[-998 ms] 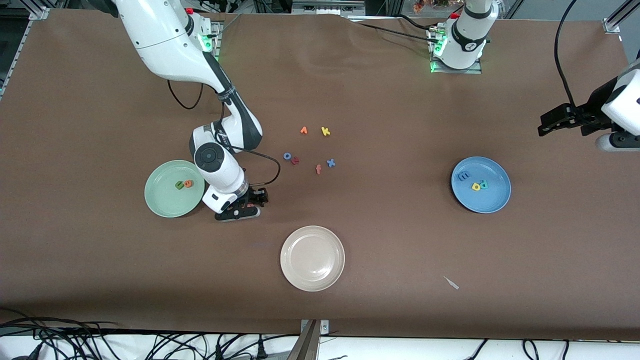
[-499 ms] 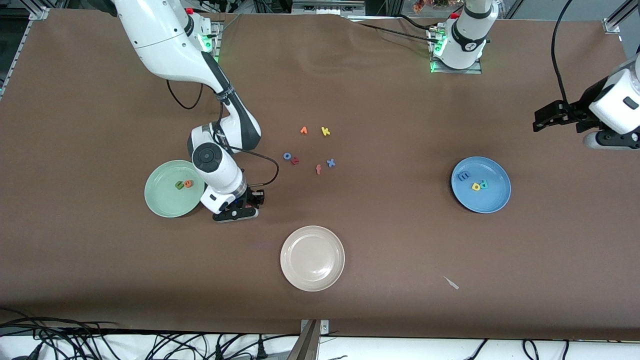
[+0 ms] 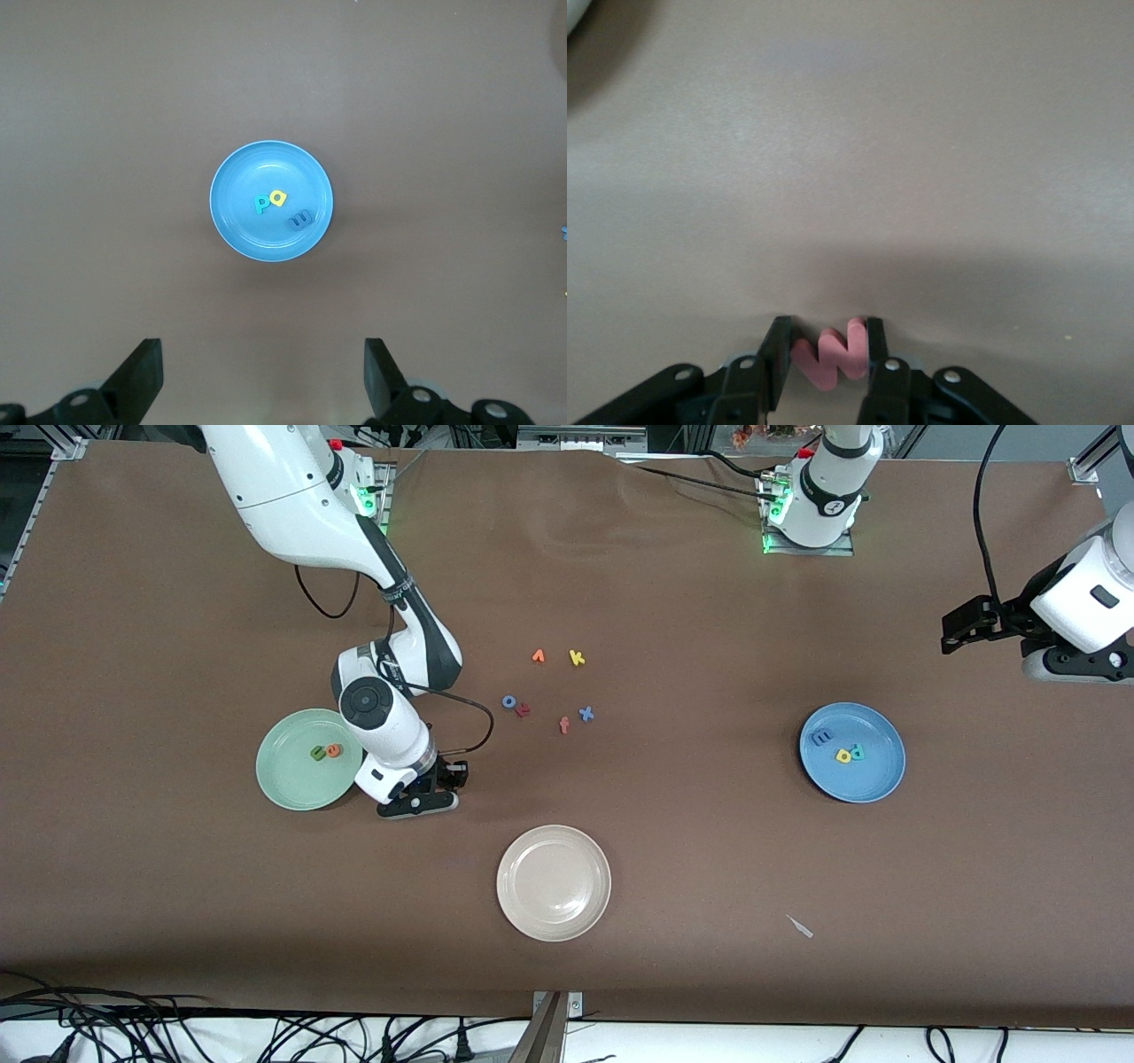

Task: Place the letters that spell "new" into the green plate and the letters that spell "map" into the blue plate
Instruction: 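Grasp the pink w with the right gripper and carry it to the green plate, then release the w onto the green plate with the right gripper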

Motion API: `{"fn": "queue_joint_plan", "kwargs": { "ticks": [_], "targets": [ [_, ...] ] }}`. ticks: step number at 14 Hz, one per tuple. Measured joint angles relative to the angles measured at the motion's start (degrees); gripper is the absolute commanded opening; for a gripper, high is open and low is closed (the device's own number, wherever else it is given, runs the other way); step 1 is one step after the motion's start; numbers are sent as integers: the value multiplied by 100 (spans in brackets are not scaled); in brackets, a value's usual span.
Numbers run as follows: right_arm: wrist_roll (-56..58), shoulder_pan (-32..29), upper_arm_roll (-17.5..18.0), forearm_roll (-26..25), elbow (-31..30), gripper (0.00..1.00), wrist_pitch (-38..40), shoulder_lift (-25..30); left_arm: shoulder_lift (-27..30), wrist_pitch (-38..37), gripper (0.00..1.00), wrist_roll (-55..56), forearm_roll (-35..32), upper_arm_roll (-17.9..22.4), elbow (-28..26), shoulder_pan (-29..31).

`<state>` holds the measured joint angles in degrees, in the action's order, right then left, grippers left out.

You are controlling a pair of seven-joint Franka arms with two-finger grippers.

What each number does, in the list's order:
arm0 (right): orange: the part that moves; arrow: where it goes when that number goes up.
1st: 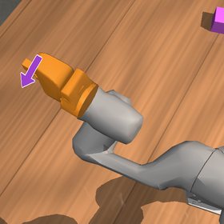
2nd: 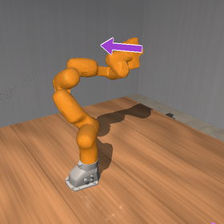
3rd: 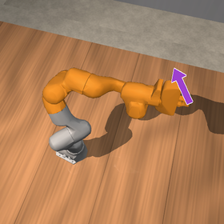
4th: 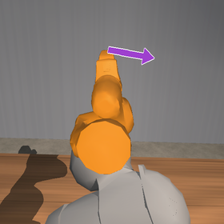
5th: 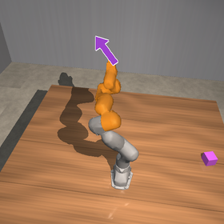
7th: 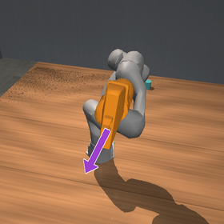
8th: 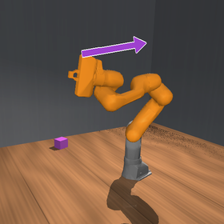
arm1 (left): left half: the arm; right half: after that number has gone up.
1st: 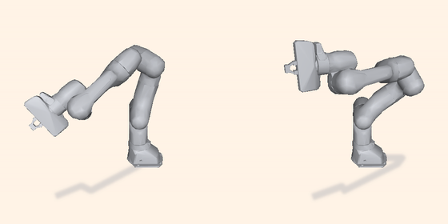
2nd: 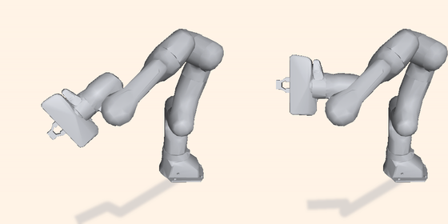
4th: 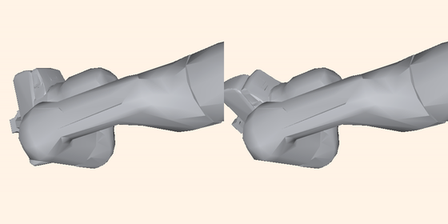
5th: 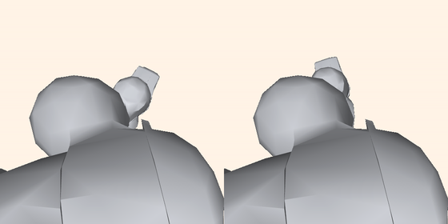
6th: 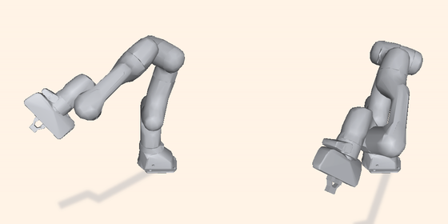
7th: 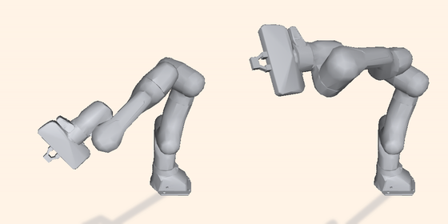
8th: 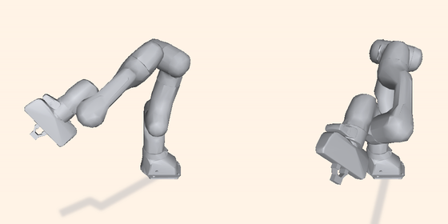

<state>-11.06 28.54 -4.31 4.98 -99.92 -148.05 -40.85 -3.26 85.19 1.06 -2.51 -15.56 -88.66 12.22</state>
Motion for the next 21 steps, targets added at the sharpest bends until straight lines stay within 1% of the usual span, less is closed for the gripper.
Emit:
{"fn": "queue_joint_plan", "kwargs": {
  "ticks": [2,4,9,11,14,15,17,18,19,20,21],
  "targets": [
    [152,-7,-123,0,4,31,111,13,0,0,100,-4,0,-1,-1,0],
    [421,-22,-316,0,39,31,459,86,0,0,100,-7,0,-2,-2,0],
    [1533,-75,-900,0,-12,31,1498,634,-2,0,100,-7,0,-1,-6,4],
    [1959,-92,-1174,0,-350,31,1631,944,-3,0,100,-7,0,0,-7,7],
    [2731,-113,-1684,1,-1072,32,1655,1509,-4,0,100,-7,0,0,-9,12],
    [2888,-132,-1815,1,-1309,33,1657,1699,-4,0,100,-7,0,0,-10,13],
    [2995,-146,-1944,1,-1790,35,1579,2043,-4,0,100,-7,0,0,-10,13],
    [2998,-146,-1963,1,-2017,47,1438,2166,-4,0,100,-7,0,0,-10,13],
    [2998,-144,-1964,1,-2208,74,1273,2251,-4,0,100,-7,0,0,-10,13],
    [2998,-140,-1964,1,-2321,88,1156,2282,-4,0,100,-7,0,0,-10,13],
    [2998,-136,-1964,1,-2370,95,1089,2281,-4,0,100,-7,0,0,-10,13]
  ]
}}
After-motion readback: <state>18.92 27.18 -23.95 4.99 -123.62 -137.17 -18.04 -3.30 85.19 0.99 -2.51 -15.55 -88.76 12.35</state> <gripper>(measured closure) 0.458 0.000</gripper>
